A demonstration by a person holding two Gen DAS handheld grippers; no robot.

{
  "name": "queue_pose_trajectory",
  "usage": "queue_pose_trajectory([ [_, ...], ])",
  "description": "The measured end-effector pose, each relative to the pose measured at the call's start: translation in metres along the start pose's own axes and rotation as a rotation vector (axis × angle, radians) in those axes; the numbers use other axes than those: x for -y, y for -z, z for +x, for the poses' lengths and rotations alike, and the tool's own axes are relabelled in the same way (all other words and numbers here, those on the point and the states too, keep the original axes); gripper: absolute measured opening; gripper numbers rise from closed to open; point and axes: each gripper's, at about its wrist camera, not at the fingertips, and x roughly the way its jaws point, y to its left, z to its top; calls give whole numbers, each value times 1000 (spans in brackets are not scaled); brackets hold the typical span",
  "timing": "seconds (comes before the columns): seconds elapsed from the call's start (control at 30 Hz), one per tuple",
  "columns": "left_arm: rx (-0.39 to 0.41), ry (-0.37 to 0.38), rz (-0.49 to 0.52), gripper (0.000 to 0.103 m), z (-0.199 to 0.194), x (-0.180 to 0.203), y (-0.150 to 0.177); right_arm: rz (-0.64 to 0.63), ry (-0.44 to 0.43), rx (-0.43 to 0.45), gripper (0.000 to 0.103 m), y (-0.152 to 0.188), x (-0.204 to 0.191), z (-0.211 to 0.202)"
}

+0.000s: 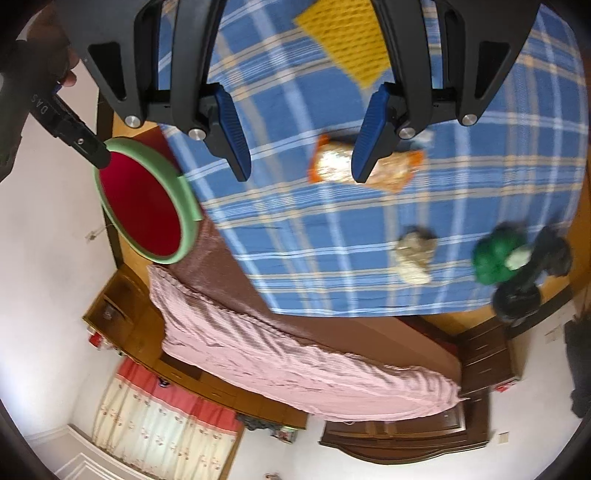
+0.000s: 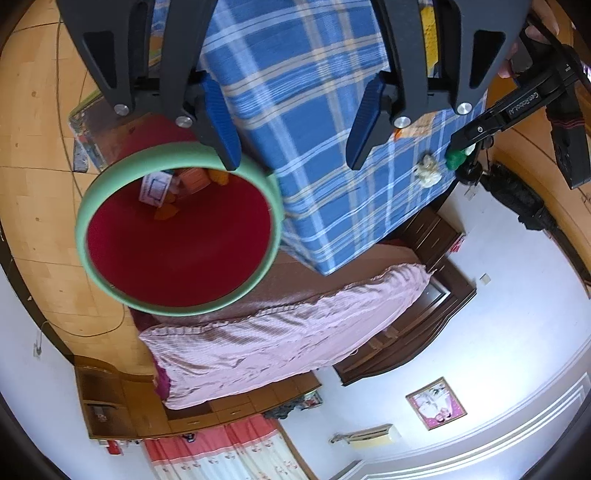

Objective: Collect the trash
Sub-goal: 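Move back to the bed and grasp the blue plastic piece with the left tool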

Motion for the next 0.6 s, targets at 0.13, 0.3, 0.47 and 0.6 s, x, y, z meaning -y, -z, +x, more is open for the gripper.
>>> queue_pose_trajectory([
  [0.13,-14,-49,-14,56,-6,-22,6,-18,-19,-18,64,8,-15,3],
  [0.3,-45,-100,-39,56,-4,-46,17,-37,-36,-40,66,20,-31,7],
  [0.47,-81,-114,-64,56,5,-63,27,-52,-38,-67,66,29,-40,14],
  [0.6,-105,-129,-64,56,13,-72,34,-63,-33,-81,66,33,-44,18],
])
